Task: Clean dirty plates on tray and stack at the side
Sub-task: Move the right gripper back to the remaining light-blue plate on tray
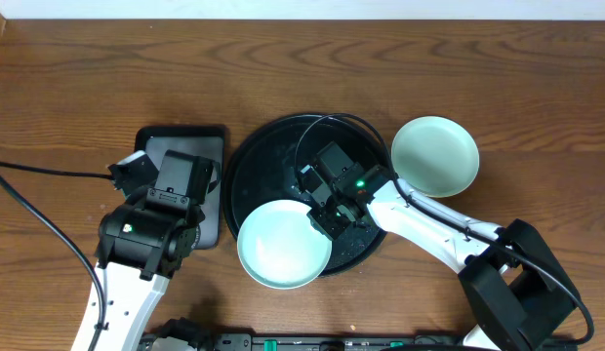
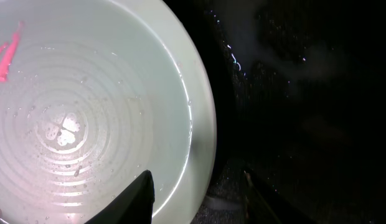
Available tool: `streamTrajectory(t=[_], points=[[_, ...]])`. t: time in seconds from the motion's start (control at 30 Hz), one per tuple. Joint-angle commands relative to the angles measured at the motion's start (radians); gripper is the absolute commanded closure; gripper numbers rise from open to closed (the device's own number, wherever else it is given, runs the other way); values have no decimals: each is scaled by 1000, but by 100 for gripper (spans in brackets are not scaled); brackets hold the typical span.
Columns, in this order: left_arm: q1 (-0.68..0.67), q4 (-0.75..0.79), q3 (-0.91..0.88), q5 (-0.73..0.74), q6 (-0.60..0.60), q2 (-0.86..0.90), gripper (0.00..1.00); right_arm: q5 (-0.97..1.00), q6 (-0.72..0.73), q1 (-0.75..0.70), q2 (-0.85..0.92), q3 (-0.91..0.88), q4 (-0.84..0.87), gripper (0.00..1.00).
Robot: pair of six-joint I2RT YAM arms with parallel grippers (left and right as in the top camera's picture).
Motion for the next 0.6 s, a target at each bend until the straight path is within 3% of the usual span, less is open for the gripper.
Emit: streamTrajectory(t=[0.0, 0.1, 0.47, 0.57], points=[[4, 0, -10, -8, 9, 3, 92, 1, -2, 13, 9, -7, 3, 62], [4, 0, -10, -8, 9, 3, 92, 1, -2, 13, 9, -12, 5, 66], [4, 0, -10, -5, 9, 3, 92, 1, -2, 13, 9, -66, 61, 57], [4, 0, -10, -5, 9, 3, 92, 2, -2, 13, 9, -67, 79, 68]])
